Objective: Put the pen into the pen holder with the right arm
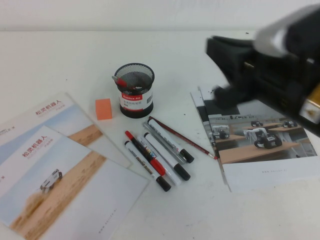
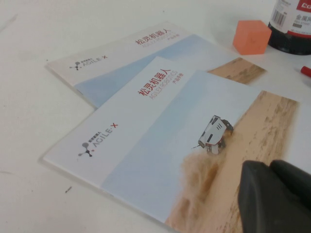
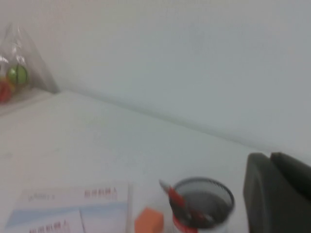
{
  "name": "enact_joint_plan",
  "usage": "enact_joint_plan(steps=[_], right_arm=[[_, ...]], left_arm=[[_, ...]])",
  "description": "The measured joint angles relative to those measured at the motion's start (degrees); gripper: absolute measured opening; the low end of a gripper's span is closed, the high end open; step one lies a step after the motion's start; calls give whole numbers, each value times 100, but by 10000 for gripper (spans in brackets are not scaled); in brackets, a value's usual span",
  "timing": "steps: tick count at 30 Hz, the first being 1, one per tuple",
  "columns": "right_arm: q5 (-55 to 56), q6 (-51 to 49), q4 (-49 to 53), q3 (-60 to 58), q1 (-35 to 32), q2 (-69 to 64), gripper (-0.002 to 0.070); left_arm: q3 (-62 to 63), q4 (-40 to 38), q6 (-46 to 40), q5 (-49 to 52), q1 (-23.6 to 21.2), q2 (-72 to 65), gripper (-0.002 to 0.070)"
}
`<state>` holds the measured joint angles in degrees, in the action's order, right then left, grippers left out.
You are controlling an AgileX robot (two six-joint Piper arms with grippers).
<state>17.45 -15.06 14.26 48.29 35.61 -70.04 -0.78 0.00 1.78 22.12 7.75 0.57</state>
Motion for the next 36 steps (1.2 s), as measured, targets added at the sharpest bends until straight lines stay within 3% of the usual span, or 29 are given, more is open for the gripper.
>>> enact_joint_plan(steps=[9, 19, 23, 30, 36], right_arm=[[-2236, -9, 256, -688, 0, 1533, -19], [-2095, -9, 183, -2104, -427, 2866, -19], [-2025, -9, -118, -2924, -926, 3602, -19], [-1786, -9, -363, -4192, -2602, 5282, -19], [-1745, -9, -452, -4891, -3475, 6354, -19]], left_arm=[[0, 0, 0, 0, 0, 0, -1], [0, 0, 0, 0, 0, 0, -1], [0, 0, 0, 0, 0, 0, -1], [0, 0, 0, 0, 0, 0, -1], [0, 0, 0, 0, 0, 0, -1]])
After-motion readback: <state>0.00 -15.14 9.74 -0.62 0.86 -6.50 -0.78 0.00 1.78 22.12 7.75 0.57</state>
